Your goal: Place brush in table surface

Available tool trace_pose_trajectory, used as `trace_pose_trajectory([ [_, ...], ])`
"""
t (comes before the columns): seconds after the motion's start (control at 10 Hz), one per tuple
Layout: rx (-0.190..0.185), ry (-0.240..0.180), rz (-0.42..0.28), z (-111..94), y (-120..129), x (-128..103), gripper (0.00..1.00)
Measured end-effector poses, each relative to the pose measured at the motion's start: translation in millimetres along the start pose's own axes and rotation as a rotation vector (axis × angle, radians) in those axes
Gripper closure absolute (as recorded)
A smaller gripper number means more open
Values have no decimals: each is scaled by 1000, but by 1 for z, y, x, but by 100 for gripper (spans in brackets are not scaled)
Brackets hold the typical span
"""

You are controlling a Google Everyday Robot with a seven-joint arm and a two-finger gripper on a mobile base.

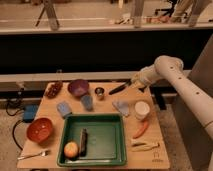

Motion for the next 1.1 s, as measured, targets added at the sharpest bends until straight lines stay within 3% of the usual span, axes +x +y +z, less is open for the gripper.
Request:
trace_pose_trajectory([
  [0.5, -48, 7, 22, 36, -4, 20, 98],
  [1.1, -83, 19, 55, 59, -4, 47, 98],
])
